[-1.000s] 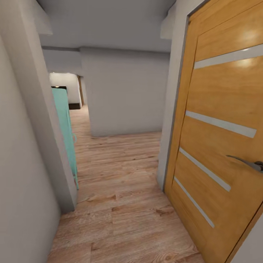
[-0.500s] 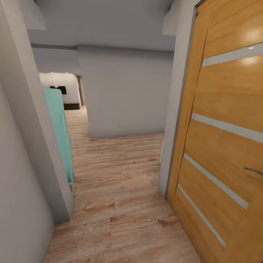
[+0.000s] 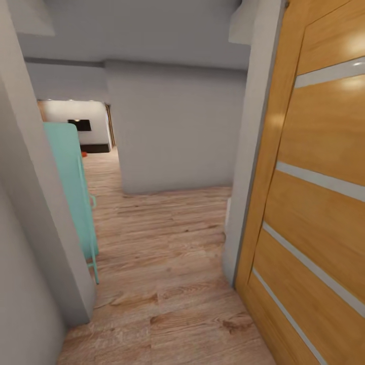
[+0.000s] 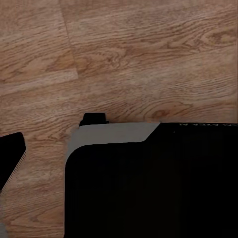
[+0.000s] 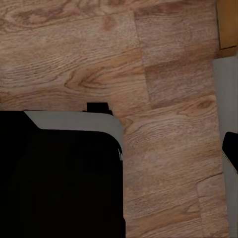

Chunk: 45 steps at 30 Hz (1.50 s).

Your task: Move the two storage containers from the living room to the garage. In the garage, place one container on the floor and stack the other container on top of it (either order is fine).

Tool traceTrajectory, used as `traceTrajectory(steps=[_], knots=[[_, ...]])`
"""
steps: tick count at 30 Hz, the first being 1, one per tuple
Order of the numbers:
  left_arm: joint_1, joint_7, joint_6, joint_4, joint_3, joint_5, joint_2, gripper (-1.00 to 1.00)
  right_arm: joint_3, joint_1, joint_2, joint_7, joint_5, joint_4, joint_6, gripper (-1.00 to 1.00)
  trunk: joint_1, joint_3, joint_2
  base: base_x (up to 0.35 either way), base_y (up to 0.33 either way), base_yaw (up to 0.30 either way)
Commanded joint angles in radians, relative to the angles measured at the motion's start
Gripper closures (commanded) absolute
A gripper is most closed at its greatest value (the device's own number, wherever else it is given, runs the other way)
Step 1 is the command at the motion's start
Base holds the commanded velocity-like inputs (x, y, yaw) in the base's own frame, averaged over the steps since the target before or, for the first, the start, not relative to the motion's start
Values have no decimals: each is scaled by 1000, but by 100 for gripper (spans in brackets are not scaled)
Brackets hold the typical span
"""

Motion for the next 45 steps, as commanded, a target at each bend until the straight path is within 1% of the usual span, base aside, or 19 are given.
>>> traceTrajectory(steps=[1, 13, 33, 45], knots=[[-1, 3, -4, 1, 1, 0, 0, -100, 8, -1, 1, -1, -9, 3, -5, -100, 1, -1, -1, 322, 0, 0], [-1, 3, -4, 1, 1, 0, 0, -100, 8, -1, 1, -1, -11, 3, -5, -100, 1, -1, -1, 322, 0, 6], [-1, 3, -4, 1, 1, 0, 0, -100, 8, -1, 1, -1, -9, 3, -6, -100, 1, -1, -1, 322, 0, 247], [-1, 3, -4, 1, 1, 0, 0, -100, 8, -1, 1, -1, -9, 3, -6, -100, 1, -1, -1, 322, 0, 20]])
